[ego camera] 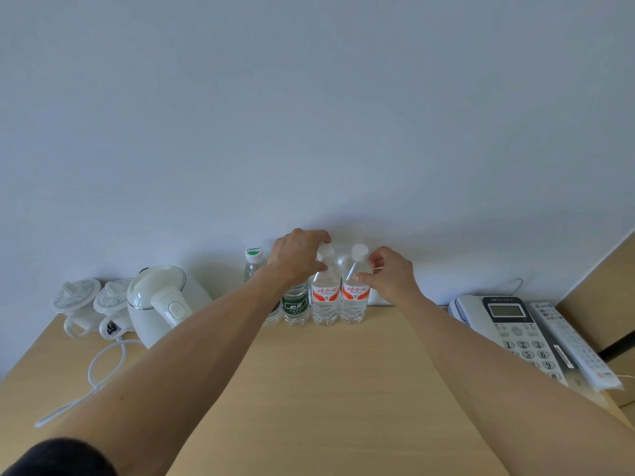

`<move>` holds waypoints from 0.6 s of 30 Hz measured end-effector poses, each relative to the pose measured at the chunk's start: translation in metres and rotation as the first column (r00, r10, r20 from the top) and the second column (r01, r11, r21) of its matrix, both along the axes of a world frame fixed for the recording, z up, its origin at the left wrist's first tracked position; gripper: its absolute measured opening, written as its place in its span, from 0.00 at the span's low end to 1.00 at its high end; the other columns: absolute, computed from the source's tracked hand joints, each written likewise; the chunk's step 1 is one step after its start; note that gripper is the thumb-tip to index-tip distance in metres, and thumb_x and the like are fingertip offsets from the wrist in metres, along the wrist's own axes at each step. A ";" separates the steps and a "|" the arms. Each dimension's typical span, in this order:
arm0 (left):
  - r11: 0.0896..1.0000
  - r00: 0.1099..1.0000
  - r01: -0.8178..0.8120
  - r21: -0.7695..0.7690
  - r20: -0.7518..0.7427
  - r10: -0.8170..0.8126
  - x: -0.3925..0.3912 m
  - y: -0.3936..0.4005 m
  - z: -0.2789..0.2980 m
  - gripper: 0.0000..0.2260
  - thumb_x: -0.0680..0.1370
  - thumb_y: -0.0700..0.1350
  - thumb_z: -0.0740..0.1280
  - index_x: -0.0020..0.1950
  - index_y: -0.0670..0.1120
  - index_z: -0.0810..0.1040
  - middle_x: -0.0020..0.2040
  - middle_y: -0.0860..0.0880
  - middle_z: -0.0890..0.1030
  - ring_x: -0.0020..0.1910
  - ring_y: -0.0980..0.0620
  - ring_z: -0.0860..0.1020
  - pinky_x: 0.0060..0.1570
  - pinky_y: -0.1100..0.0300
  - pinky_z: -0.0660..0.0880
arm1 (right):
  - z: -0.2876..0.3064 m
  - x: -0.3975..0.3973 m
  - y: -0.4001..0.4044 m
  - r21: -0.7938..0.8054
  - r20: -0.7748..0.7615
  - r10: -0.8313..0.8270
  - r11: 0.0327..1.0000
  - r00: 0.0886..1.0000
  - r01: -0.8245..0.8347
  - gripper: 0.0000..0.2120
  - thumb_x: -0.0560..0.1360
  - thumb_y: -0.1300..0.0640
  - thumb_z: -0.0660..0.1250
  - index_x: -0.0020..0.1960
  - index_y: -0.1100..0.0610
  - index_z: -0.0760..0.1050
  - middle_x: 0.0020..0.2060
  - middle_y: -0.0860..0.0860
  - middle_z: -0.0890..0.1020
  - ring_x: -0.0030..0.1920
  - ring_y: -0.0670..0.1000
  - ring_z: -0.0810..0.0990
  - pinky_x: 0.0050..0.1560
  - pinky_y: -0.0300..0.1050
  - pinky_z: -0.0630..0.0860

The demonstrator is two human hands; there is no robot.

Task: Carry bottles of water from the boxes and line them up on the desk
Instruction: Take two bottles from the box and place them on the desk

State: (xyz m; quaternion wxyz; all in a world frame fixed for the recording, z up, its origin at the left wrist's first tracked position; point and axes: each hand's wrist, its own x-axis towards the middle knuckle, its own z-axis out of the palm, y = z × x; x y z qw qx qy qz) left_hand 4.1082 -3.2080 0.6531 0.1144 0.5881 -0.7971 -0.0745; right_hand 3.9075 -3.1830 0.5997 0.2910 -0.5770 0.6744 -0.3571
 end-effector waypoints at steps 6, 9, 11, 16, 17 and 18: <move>0.998 0.999 0.031 -0.050 -0.036 -0.033 0.011 0.008 0.014 0.21 0.74 0.50 0.76 0.66 0.54 0.77 0.55 0.55 0.83 0.54 0.51 0.80 0.52 0.56 0.75 | 0.002 -0.001 0.001 0.017 -0.059 0.029 0.999 0.998 -0.028 0.22 0.66 0.56 0.81 0.55 0.59 0.76 0.51 0.54 0.81 0.51 0.53 0.80 0.51 0.44 0.76; 0.990 0.999 0.038 -0.133 0.007 -0.038 0.018 0.013 0.023 0.19 0.74 0.49 0.75 0.64 0.53 0.78 0.56 0.55 0.82 0.56 0.50 0.79 0.55 0.54 0.73 | 0.004 -0.004 0.003 0.018 -0.095 0.043 0.999 0.995 -0.041 0.23 0.66 0.55 0.80 0.56 0.58 0.75 0.52 0.52 0.81 0.51 0.51 0.79 0.53 0.45 0.76; 0.986 0.999 0.037 -0.162 0.032 -0.032 0.021 0.015 0.027 0.19 0.75 0.50 0.75 0.64 0.53 0.77 0.57 0.54 0.81 0.58 0.50 0.78 0.57 0.53 0.72 | 0.007 -0.006 0.005 0.016 -0.126 0.052 0.999 0.991 -0.050 0.23 0.67 0.55 0.80 0.57 0.58 0.75 0.52 0.52 0.81 0.51 0.51 0.79 0.53 0.45 0.76; 0.989 0.996 0.029 -0.147 0.089 -0.016 0.028 0.020 0.031 0.21 0.75 0.50 0.73 0.67 0.54 0.75 0.59 0.53 0.79 0.60 0.50 0.76 0.59 0.51 0.72 | 0.016 -0.008 0.007 0.029 -0.204 0.080 0.997 0.976 -0.075 0.23 0.67 0.58 0.79 0.58 0.56 0.74 0.53 0.53 0.80 0.52 0.52 0.78 0.52 0.45 0.76; 0.989 0.996 0.027 -0.144 0.093 -0.014 0.029 0.021 0.031 0.21 0.75 0.50 0.73 0.67 0.54 0.75 0.59 0.53 0.79 0.60 0.50 0.76 0.59 0.50 0.72 | 0.017 -0.008 0.008 0.031 -0.218 0.085 0.996 0.972 -0.080 0.24 0.67 0.59 0.79 0.59 0.55 0.74 0.54 0.53 0.80 0.53 0.52 0.78 0.53 0.46 0.76; 0.989 0.995 0.028 -0.143 0.099 -0.013 0.029 0.022 0.032 0.22 0.75 0.50 0.73 0.68 0.54 0.74 0.59 0.53 0.79 0.60 0.49 0.76 0.60 0.49 0.72 | 0.019 -0.008 0.009 0.032 -0.229 0.089 0.996 0.969 -0.084 0.24 0.67 0.59 0.78 0.59 0.54 0.74 0.54 0.53 0.80 0.54 0.52 0.78 0.53 0.46 0.76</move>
